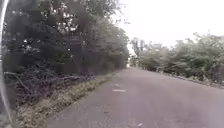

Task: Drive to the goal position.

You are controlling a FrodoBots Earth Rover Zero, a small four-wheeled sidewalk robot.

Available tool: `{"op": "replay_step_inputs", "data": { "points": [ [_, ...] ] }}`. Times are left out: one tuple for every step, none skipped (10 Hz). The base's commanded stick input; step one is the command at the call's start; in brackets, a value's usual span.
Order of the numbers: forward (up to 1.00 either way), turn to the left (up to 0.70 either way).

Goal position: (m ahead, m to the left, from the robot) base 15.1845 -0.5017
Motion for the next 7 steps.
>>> {"op": "replay_step_inputs", "data": {
  "points": [
    [0.7, -0.34],
    [0.7, -0.33],
    [0.7, -0.29],
    [0.7, -0.22],
    [0.7, -0.12],
    [0.7, -0.02],
    [0.7, 0.0]
  ]
}}
